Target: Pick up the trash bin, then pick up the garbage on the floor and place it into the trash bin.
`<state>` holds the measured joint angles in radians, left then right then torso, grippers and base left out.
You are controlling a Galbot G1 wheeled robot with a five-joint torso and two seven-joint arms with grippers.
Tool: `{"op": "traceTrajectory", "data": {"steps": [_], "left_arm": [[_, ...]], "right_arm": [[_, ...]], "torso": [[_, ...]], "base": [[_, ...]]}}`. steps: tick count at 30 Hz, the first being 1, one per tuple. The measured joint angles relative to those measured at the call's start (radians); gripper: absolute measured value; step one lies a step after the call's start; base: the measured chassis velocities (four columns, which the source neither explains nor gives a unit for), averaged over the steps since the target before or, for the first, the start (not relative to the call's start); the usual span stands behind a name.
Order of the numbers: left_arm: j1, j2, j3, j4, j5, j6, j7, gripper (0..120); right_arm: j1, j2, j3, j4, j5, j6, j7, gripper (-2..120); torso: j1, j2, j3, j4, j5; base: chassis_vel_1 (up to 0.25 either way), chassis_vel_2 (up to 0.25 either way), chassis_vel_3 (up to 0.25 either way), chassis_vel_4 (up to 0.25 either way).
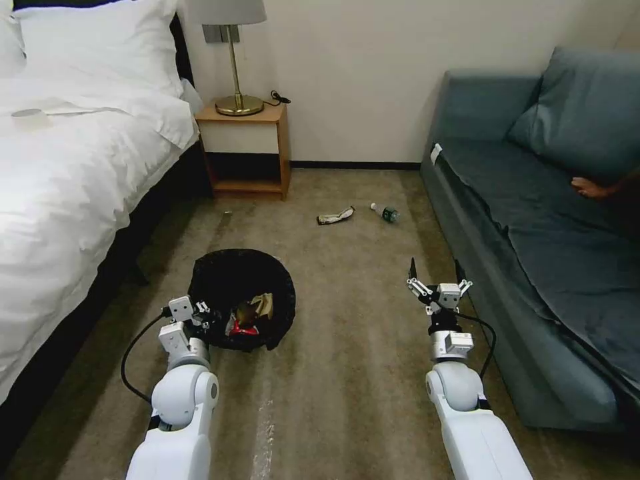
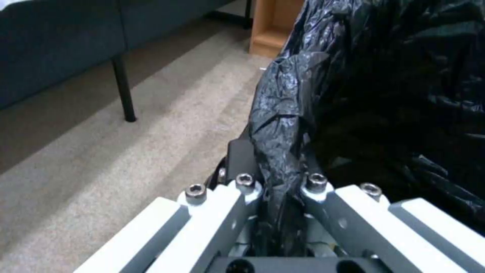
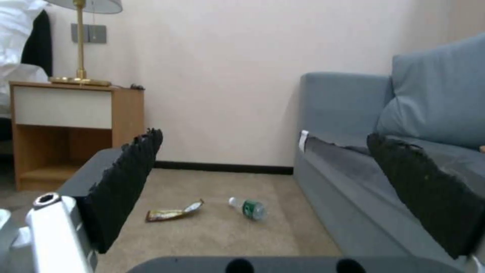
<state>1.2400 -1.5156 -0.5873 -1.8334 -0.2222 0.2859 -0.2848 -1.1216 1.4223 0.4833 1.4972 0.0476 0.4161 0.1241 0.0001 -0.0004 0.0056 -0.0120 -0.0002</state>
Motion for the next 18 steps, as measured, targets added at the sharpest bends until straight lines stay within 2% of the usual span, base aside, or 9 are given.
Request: {"op": "traceTrajectory", "data": {"steps": [7, 18], "left_arm": [[0.000, -0.009, -0.001, -0.006, -0.001, -0.001, -0.002, 3], [-0.008, 0.005, 0.000, -0.003, -0.002, 0.003, 0.001, 3]], "right_arm": [[0.004, 0.010, 0.003, -0.012, -0.003, 0.004, -0.016, 100], [0.006, 0.014, 0.016, -0.018, -0.002, 0.009, -0.016, 100]], "torso": [[0.000, 0.000, 0.000, 0.0000, 0.0000], [0.000, 0.000, 0.000, 0.0000, 0.0000]], "base": [[0.000, 0.000, 0.000, 0.000], [0.000, 0.000, 0.000, 0.000]]}}
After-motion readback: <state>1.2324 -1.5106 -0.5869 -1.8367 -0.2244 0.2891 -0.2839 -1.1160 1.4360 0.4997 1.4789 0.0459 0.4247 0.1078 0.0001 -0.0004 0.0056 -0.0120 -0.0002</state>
